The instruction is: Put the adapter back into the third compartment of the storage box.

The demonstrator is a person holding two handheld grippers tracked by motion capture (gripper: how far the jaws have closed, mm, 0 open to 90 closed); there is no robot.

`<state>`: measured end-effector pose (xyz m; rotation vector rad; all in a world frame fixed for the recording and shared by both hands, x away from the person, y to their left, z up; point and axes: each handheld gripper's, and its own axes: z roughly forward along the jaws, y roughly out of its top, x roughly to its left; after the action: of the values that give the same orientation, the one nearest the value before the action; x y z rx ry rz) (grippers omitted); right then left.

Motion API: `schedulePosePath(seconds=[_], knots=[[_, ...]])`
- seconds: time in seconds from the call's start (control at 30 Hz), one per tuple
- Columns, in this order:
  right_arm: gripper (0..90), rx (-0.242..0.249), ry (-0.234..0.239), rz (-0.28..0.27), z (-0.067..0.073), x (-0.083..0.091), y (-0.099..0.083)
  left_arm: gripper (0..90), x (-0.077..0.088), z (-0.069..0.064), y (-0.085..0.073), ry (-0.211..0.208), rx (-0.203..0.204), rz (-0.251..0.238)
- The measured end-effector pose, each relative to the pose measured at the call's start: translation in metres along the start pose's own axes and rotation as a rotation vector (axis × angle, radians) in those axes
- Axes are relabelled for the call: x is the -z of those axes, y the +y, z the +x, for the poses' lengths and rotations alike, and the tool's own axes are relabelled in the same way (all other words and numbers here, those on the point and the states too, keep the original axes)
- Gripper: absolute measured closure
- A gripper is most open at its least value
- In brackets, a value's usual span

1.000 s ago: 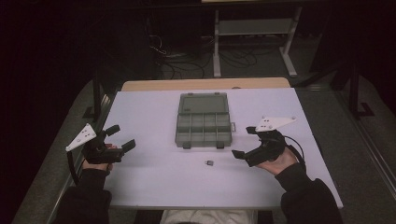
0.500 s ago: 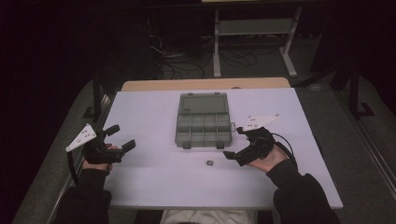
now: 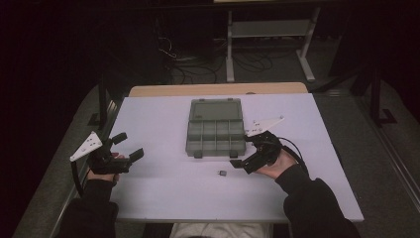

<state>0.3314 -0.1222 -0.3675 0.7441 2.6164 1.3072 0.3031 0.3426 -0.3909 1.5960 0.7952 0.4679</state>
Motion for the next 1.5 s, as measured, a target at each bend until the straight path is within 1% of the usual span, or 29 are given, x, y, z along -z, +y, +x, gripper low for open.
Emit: schedulePosePath(seconds=[0.23,0.43,0.5,0.57,0.8,0.93,1.1,1.43,1.47,1.5], knots=[[0.0,0.023,0.026,0.033,0.004,-0.012,0.006,0.0,0.000,0.000,0.000,-0.002,-0.002,-0.001],[0.0,0.042,0.039,0.072,0.009,-0.022,0.006,0.0,0.001,0.001,0.000,0.000,0.008,-0.008],[0.0,0.042,0.047,0.076,0.011,-0.025,0.006,0.0,0.001,0.001,0.000,0.000,0.006,-0.008],[0.0,0.052,0.053,0.094,0.012,-0.030,0.005,0.0,0.001,0.000,0.000,-0.002,0.006,-0.009],[0.0,0.086,0.054,0.156,0.016,-0.045,0.004,0.0,0.001,0.001,0.000,-0.002,0.003,-0.009],[0.0,0.102,0.057,0.170,0.017,-0.048,0.003,0.0,0.001,0.000,0.001,-0.002,0.003,-0.009],[0.0,0.105,0.064,0.189,0.017,-0.053,0.002,0.0,0.002,0.000,0.001,-0.003,0.003,-0.010],[0.0,0.107,0.083,0.230,0.018,-0.070,-0.002,0.0,0.002,0.001,0.001,-0.001,0.002,-0.007],[0.0,0.117,0.085,0.237,0.018,-0.072,-0.003,0.0,0.002,0.001,0.001,-0.001,0.002,-0.008],[0.0,0.115,0.085,0.247,0.019,-0.073,-0.003,0.0,0.002,0.001,0.001,-0.001,0.004,-0.008]])
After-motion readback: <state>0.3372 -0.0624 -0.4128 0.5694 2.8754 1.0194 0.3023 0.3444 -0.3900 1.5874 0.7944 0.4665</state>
